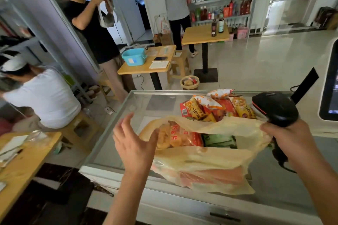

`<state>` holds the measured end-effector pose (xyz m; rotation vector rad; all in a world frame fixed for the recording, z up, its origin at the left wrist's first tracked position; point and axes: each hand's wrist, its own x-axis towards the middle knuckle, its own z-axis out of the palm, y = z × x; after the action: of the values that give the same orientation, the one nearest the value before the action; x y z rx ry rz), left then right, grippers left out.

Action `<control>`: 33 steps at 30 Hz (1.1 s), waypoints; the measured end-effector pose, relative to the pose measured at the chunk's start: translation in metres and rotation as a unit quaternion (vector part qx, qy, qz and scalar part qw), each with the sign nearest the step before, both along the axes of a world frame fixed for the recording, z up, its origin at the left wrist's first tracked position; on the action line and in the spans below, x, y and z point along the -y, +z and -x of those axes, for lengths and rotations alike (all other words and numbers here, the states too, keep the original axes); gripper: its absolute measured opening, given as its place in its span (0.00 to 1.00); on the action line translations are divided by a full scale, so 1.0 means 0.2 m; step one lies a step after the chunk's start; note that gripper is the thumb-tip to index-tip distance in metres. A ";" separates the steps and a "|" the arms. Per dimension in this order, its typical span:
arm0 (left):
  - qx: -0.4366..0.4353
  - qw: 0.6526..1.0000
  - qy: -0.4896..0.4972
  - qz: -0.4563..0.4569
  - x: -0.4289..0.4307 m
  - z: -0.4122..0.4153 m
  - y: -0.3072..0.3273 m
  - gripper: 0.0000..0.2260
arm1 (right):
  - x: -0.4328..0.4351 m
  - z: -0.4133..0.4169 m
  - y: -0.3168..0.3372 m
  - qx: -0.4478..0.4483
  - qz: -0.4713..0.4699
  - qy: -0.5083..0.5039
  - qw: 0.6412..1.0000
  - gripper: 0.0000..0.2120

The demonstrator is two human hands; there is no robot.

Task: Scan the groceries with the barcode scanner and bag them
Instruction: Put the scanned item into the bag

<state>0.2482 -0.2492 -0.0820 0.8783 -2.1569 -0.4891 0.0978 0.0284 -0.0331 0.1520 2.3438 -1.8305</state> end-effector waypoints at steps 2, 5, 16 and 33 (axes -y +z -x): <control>0.150 0.975 0.048 -0.155 0.09 -0.03 -0.14 0.40 | 0.01 -0.01 -0.01 -0.010 -0.030 0.014 0.999 0.10; 0.212 0.945 -0.019 -0.250 0.23 0.03 -0.16 0.07 | 0.05 -0.02 -0.04 -0.013 -0.070 0.049 0.996 0.13; -0.014 0.917 -0.065 -0.394 0.44 0.40 0.27 0.11 | 0.15 0.09 0.05 -0.036 0.052 -0.044 0.997 0.16; -0.123 0.910 -0.343 0.197 0.18 0.32 0.36 0.14 | 0.04 0.18 0.01 -0.010 0.089 -0.096 0.991 0.15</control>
<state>0.1834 -0.2845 -0.0094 -0.1807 -2.1707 -0.4401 0.0615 0.0198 -0.0318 0.3491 2.2321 -2.1293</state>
